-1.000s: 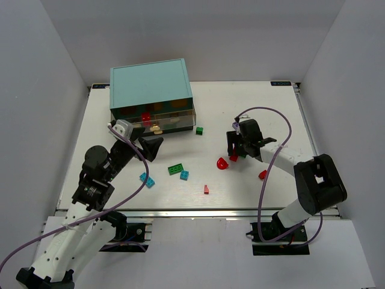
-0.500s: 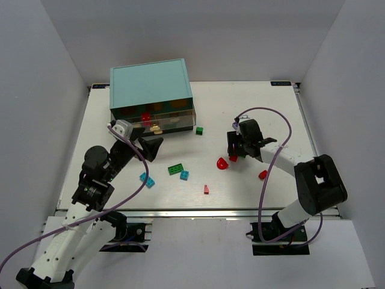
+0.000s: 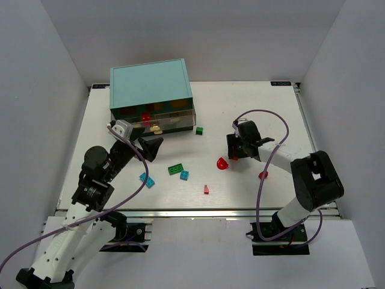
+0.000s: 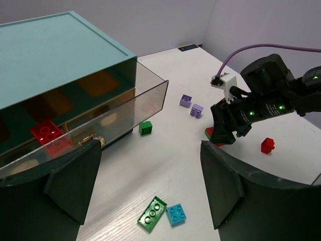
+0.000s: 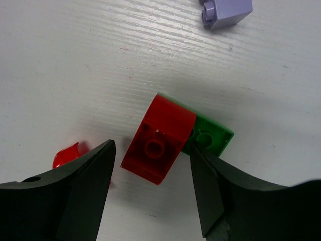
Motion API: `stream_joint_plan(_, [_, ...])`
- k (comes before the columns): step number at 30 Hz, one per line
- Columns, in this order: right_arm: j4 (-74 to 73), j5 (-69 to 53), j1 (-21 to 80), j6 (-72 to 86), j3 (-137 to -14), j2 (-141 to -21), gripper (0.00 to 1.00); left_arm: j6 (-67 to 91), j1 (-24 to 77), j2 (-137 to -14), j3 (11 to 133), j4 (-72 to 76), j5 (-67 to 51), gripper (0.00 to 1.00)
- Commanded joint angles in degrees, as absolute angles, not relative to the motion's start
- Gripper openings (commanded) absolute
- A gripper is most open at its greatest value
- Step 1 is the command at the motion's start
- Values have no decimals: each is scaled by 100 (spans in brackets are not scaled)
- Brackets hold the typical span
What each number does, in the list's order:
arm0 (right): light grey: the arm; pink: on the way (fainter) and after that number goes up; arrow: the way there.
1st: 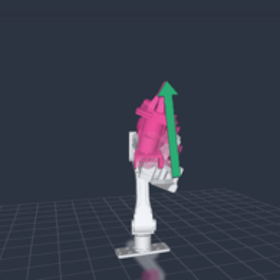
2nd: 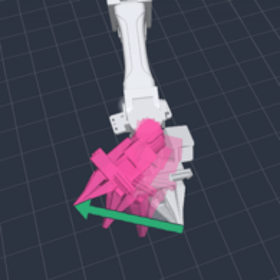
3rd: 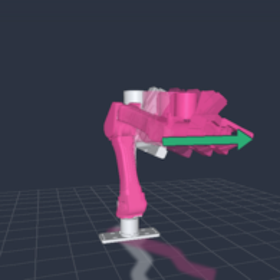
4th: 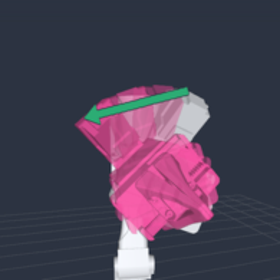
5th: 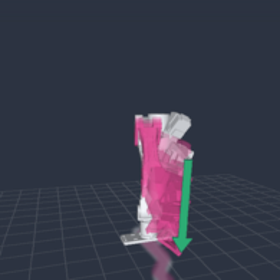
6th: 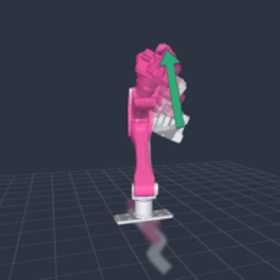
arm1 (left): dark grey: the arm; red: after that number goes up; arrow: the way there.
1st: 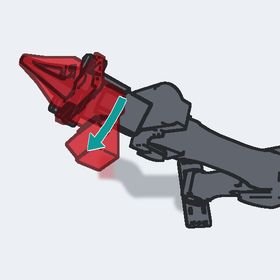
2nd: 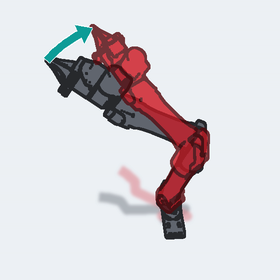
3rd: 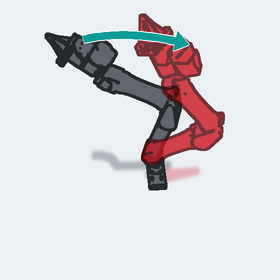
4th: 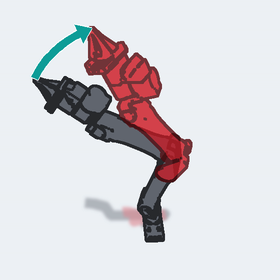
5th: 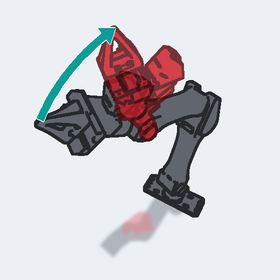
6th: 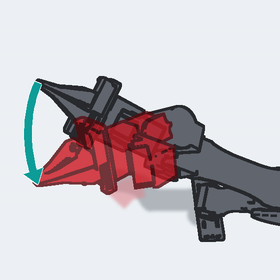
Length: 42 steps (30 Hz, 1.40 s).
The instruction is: Sort the legos into containers by color
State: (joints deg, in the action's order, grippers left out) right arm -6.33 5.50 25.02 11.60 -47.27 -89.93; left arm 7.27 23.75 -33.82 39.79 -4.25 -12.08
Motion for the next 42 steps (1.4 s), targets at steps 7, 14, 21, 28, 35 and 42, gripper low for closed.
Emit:
stream_joint_plan(7, [-606,677,2628,967,-5001,-9149,44,668,2355,-3322,3938,-360,-1283,90])
stream_joint_plan(14, [-563,388,2637,449,-5010,-8808,0,659,2355,-3418,3955,-352,-1379,91])
stream_joint_plan(21, [-703,-1210,2593,-316,-5071,-8201,0,685,2355,-3726,3955,-255,-2134,90])
stream_joint_plan(28, [-2151,-3390,2558,-2168,-5835,-7990,0,799,2408,-4191,3893,-44,-3441,92])
stream_joint_plan(35, [-3462,-5088,2549,-4111,-6320,-7385,0,1808,2408,-4868,3788,1009,-4262,93])
stream_joint_plan(42, [-3367,-5204,2671,-5615,-5407,-6180,0,2996,2461,-5510,4069,1354,-4614,93])
